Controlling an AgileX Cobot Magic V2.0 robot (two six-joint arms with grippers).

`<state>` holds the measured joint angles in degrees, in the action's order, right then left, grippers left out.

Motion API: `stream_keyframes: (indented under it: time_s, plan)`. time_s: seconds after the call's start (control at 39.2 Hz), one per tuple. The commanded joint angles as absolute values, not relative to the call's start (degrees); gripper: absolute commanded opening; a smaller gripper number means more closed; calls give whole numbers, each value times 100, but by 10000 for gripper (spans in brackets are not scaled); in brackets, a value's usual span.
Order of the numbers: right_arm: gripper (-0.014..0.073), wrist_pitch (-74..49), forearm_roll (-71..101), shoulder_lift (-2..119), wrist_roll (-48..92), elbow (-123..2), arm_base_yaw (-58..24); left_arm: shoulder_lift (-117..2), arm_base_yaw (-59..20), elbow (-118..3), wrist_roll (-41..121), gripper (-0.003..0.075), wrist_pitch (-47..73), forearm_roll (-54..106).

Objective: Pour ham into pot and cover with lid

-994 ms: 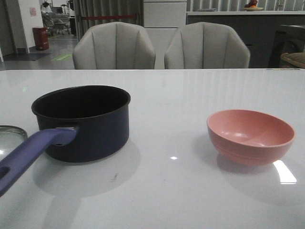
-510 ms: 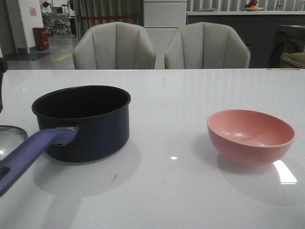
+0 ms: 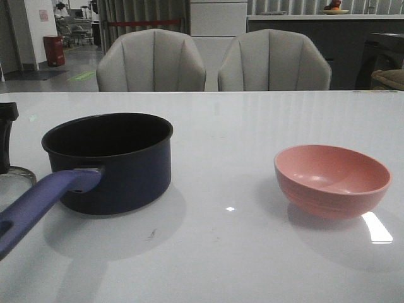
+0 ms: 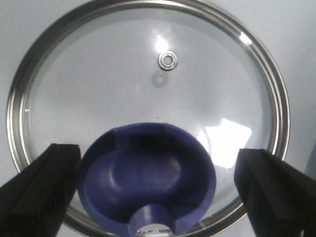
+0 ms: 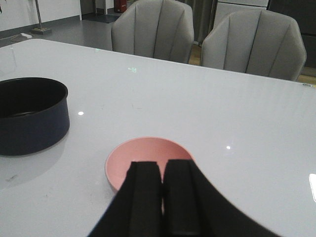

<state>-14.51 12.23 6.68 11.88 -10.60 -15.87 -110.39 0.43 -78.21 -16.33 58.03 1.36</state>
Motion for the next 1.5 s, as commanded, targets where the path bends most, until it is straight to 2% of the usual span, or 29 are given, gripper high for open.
stream_keyframes:
  time_s: [0.0, 0.23, 0.54, 0.87, 1.22, 1.48]
  plan:
    - [168, -965, 1259, 718, 1220, -1214, -1581, -10750, 52, -7991, -1688, 635, 5731, 176]
    - [168, -965, 1259, 718, 1220, -1214, -1581, -10750, 61, -7991, -1737, 632, 5692, 176]
    - [168, -965, 1259, 718, 1220, -1214, -1581, -10750, 61, -7991, -1737, 474, 5761, 187]
    - [168, -965, 1259, 718, 1220, -1214, -1581, -10750, 61, -7991, -1737, 447, 5786, 187]
    - [168, -965, 1259, 718, 1220, -1214, -1581, -10750, 61, -7991, -1737, 267, 5741, 187]
    - [168, -965, 1259, 718, 1220, -1214, -1581, -10750, 61, -8016, -1737, 256, 5717, 187]
